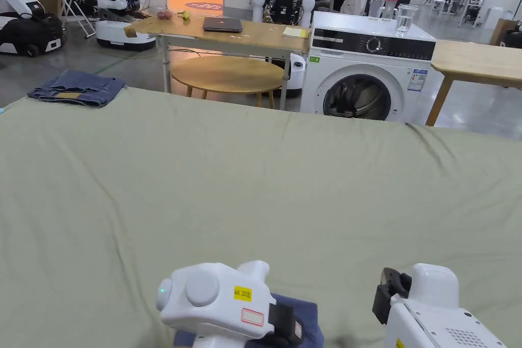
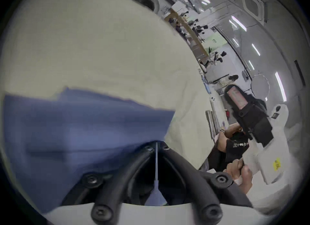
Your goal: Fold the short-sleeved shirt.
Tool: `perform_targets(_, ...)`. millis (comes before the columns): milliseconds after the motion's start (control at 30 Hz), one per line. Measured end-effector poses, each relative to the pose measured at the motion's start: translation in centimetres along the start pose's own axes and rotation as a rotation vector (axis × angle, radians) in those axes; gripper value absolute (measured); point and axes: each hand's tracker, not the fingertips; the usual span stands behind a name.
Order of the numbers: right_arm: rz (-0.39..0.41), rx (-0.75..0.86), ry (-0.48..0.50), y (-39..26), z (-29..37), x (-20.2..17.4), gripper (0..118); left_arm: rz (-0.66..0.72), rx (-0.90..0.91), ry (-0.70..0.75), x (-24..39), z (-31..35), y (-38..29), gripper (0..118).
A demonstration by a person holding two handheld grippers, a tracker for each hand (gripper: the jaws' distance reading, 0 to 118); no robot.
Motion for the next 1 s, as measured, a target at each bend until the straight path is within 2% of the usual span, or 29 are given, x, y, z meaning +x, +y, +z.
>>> perform_targets(133, 0.028, 0.06, -0.008, 0.5, -0.4, -1.1, 0, -0.145, 0.268, 0.163, 0.5, 5.5, 0.3, 0)
perform_targets(267, 0.021, 0.122, -0.007, 1.3, -0.4, -2.2, 0, -0.267, 0.573, 0.388, 0.3, 9.5, -0.8, 0)
perform_targets(333, 0.01, 0.15, -0.001, 1.6, -0.4, -2.6, 0, -0.28, 0.712, 0.528, 0.1, 10.7, -1.5, 0)
perform_targets(400, 0.01, 0.176, -0.013, 2.0, -0.3, -3.2, 0, -0.284, 0.812, 0.585, -0.5, 11.8, -2.1, 0)
perform_targets(633, -0.003, 0.242, -0.021, 3.2, 0.0, -4.0, 0, -0.402, 1.033, 0.653, -0.7, 14.3, -4.0, 0)
perform_targets(833, 0.046, 0.244, -0.041, 3.5, 0.6, -4.7, 0, -0.396, 1.026, 0.69, -1.1, 15.2, -3.7, 0)
perform_targets(1000, 0.078, 0.131, 0.022, 1.7, 2.1, -5.4, 0, -0.382, 0.985, 0.686, -1.8, 15.5, -3.8, 0)
